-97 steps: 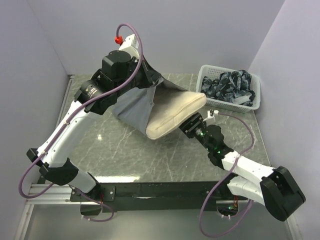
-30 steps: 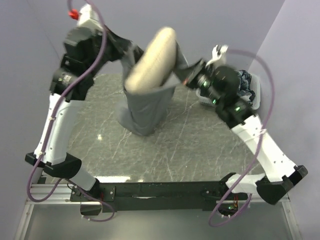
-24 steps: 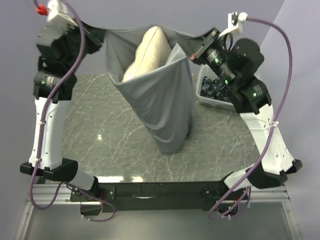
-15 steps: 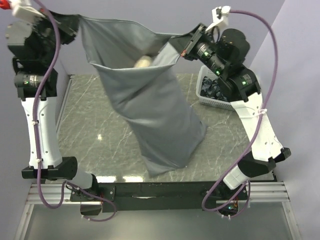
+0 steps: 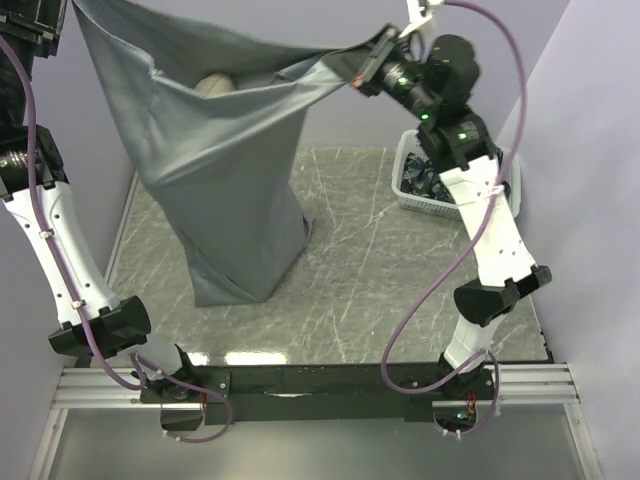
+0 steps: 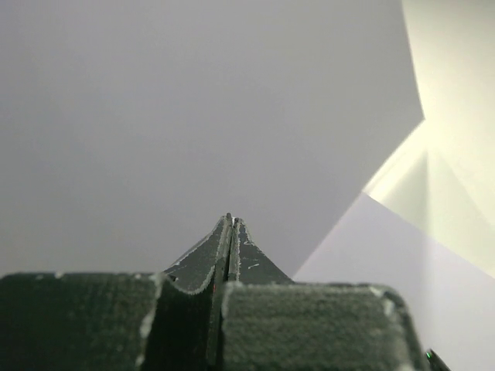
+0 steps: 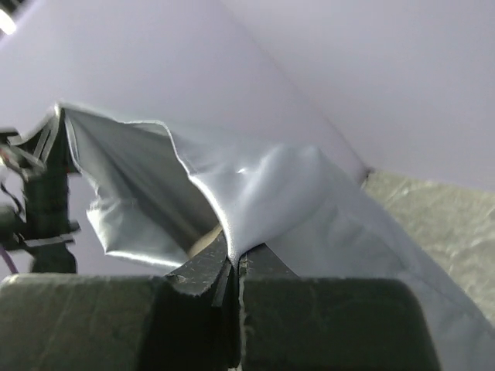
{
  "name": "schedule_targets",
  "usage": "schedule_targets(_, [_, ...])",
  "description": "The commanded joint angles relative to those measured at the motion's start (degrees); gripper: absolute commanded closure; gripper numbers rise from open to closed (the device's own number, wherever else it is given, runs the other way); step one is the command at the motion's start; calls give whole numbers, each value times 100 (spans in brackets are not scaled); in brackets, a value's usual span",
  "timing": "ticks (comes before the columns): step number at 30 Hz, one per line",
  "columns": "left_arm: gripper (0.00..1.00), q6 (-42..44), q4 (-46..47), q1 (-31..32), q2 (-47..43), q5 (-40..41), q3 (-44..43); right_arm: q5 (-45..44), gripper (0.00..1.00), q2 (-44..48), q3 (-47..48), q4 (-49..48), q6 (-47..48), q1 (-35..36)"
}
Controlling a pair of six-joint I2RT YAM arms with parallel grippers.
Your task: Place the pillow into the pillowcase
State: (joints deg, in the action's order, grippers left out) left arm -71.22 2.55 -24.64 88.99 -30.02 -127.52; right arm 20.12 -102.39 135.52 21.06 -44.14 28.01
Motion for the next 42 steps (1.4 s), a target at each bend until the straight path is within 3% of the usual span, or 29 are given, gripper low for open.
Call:
schedule_targets(1, [99, -438, 986, -14, -119, -513, 175, 203, 100, 729, -140, -1174, -490, -593])
schedule_targets(3, [99, -244, 722, -23, -119, -496, 272, 334, 100, 659, -105, -1472, -822, -770])
schedule_targets(8, [93, -155, 668, -93, -5, -540, 509, 459, 100, 167, 1045, -1973, -1439, -999])
schedule_targets(15, [99, -778, 956, -400, 759, -628, 685, 220, 100, 98, 536, -2871, -1756, -911])
schedule_targets(19, [99, -2040, 2087, -1084, 883, -382, 720, 194, 100, -377, 1131, -3029, -1993, -771])
schedule_targets(22, [99, -3024, 2766, -1410, 1242, -320, 283, 150, 100, -546, 1398, -2958, -2019, -709])
schedule_targets(26, [99, -4065, 3234, -1666, 1981, -329, -1322, 98, 100, 33, 740, -3117, -1783, -718])
schedule_targets(28, [99, -4372, 3348, -1728, 2131, -329, -1582, 54, 100, 429, 311, -3116, -1642, -727])
schedule_targets(30, [99, -4418, 3542, -1702, 1887, -434, -1294, 123, 100, 701, 45, -3214, -1703, -753])
schedule_targets(32, [99, -4007, 3473, -1501, 1501, -923, -359, 211, 100, 781, -17, -2864, -1633, -771])
schedule_targets(33, [94, -3692, 3176, -1343, 1037, -1066, 22, 290, 100, 947, -148, -2905, -1615, -771])
schedule_targets(34, [89, -2871, 2982, -950, 763, -1180, 426, 447, 100, 1053, -558, -3019, -1650, -753])
schedule_targets(35, [80, -2366, 2632, -720, 464, -1138, 1309, 527, 100, 1150, -771, -3150, -1694, -762])
schedule_targets(36, [60, -1813, 1897, -482, -61, -1051, 1683, 641, 100, 1316, -930, -3161, -1686, -745])
schedule_targets(37, [52, -677, 1438, 25, -275, -963, 1983, 782, 100, 1396, -1227, -3152, -1659, -736])
schedule_targets(40, [33, 989, 400, 1009, -812, -559, 2924, 958, 100, 1739, -1982, -3283, -1598, -709])
schedule_targets(42, [22, 1416, 273, 1399, -1085, -147, 3776, 1081, 100, 1897, -2336, -3301, -1493, -674])
